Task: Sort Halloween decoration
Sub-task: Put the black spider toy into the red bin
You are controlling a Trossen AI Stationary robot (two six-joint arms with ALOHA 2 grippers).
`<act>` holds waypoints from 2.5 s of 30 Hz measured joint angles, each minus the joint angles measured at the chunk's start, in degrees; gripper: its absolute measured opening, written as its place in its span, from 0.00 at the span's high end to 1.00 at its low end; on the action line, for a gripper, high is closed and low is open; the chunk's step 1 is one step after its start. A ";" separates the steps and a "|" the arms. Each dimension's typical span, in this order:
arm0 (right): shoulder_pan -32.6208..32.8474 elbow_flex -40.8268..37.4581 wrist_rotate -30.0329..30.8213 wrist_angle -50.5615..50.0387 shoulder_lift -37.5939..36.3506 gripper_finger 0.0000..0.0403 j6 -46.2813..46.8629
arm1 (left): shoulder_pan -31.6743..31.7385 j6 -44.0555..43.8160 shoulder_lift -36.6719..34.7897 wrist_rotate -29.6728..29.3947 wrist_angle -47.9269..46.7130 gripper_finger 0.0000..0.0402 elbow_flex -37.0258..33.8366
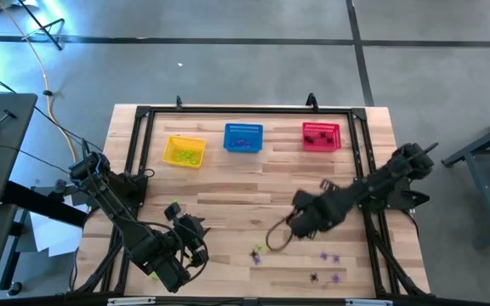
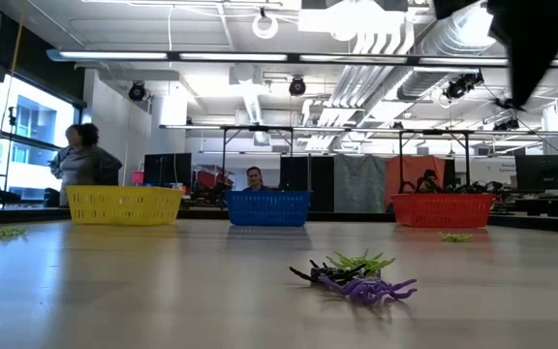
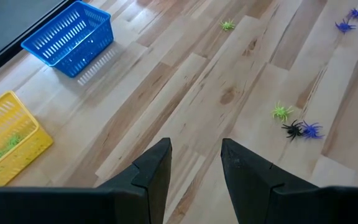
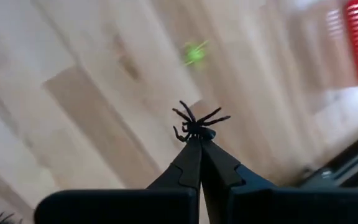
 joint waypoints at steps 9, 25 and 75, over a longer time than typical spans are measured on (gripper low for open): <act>-17.56 -6.25 0.62 1.48 -7.60 1.00 -13.67 | -0.02 0.05 0.00 0.02 -0.02 0.67 0.00; -48.55 -15.67 -0.70 12.28 -13.16 1.00 -38.44 | 2.04 4.59 0.00 -0.82 -0.30 0.67 0.02; -71.54 -28.74 -2.89 32.74 -13.03 0.93 -48.88 | 7.96 12.07 0.00 -3.54 -1.40 0.67 0.02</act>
